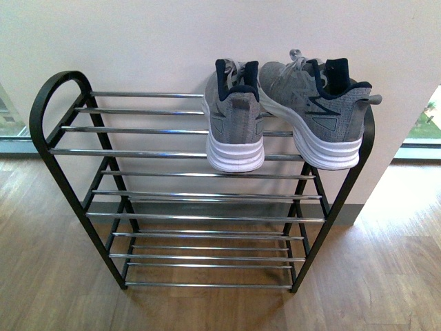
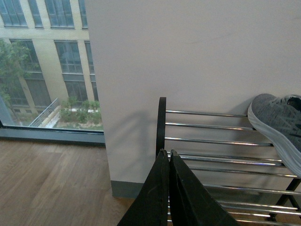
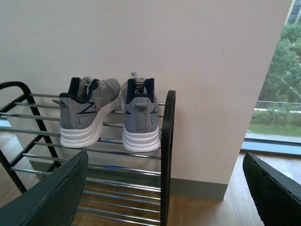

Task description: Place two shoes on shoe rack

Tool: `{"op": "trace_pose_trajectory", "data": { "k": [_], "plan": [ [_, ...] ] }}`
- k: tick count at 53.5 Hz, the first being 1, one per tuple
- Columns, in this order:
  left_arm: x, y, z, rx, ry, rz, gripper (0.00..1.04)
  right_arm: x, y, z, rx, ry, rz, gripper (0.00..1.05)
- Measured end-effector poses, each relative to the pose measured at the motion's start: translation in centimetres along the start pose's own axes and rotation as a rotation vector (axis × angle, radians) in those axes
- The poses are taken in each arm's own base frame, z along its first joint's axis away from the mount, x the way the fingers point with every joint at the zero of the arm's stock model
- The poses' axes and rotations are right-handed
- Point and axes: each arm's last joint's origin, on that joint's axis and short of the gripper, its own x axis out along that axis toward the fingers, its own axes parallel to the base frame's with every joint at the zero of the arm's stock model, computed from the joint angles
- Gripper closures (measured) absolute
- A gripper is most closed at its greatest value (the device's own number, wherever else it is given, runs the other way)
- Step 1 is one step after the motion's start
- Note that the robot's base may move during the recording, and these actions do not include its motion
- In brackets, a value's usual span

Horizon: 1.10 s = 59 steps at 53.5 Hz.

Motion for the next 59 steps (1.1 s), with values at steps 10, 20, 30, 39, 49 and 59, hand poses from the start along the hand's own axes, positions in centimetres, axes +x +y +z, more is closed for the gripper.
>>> {"op": "trace_pose_trajectory", "data": {
  "k": [10,20,30,39,49,59],
  "plan": [
    [-0.6,0.0,0.1,0.0,-0.007,-0.001,1.03,0.0,0.0,0.0,0.0,0.0,0.0,0.09],
    [-1.2,0.0,0.1,0.0,-0.006,0.0,1.03,0.0,0.0,0.0,0.0,0.0,0.0,0.09],
    [-1.6,0.0,0.1,0.0,-0.007,0.0,1.03,0.0,0.0,0.0,0.0,0.0,0.0,0.09],
    [-1.9,0.0,0.0,0.0,-0.006,0.0,1.03,0.0,0.0,0.0,0.0,0.0,0.0,0.09],
    [-2.8,0.0,-0.4,0.0,0.013,0.0,1.03,0.0,0.0,0.0,0.0,0.0,0.0,0.09],
    [-2.8,0.0,-0.3,-0.001,0.01,0.001,0.9,0.0,0.0,0.0,0.0,0.0,0.0,0.09]
  ]
}}
